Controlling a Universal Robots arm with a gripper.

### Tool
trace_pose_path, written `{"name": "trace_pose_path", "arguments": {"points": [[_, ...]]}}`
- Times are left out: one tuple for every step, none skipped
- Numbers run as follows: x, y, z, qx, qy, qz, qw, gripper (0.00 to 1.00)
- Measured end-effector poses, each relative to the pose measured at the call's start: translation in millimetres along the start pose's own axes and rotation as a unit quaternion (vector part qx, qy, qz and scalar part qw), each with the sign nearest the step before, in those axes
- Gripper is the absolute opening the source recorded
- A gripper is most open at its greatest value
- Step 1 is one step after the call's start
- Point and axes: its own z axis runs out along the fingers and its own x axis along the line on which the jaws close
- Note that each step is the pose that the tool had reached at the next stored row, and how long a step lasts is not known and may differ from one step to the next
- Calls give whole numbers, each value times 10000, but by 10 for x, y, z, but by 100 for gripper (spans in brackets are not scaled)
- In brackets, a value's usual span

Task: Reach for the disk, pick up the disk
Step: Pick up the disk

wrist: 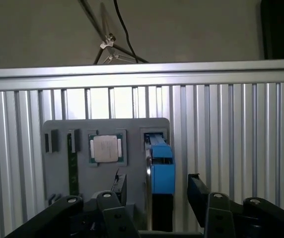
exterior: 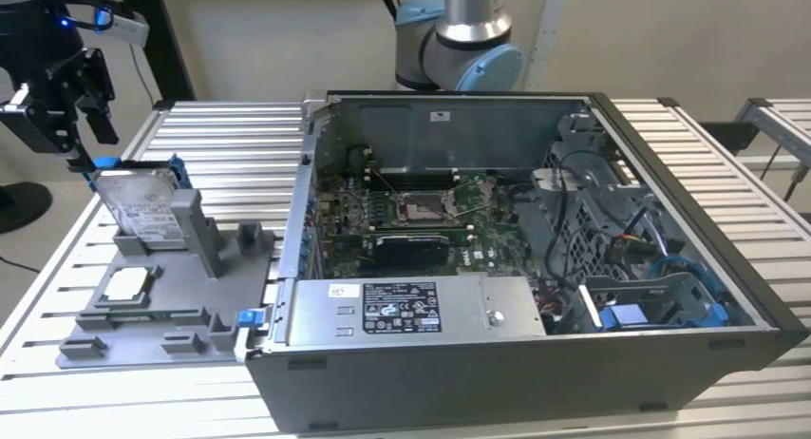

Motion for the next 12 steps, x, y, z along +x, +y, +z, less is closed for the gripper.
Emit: {"name": "trace_pose_path", "arguments": {"points": [[-3, 0, 8, 0, 0, 0, 10000, 100], [-6, 0, 17, 0, 0, 0, 10000, 100], [-10, 0, 28, 0, -1, 0, 10000, 100], [-13, 0, 39, 0, 0, 0, 10000, 100], [-16, 0, 51, 1, -1, 0, 10000, 100], [-19, 0, 62, 0, 0, 0, 10000, 100], [-21, -1, 75, 0, 0, 0, 10000, 100], [-24, -1, 87, 0, 0, 0, 10000, 100], [-26, -1, 99, 0, 0, 0, 10000, 100], [-28, -1, 110, 0, 0, 0, 10000, 100], [-30, -2, 122, 0, 0, 0, 10000, 100], [-31, -2, 134, 0, 0, 0, 10000, 100]]}}
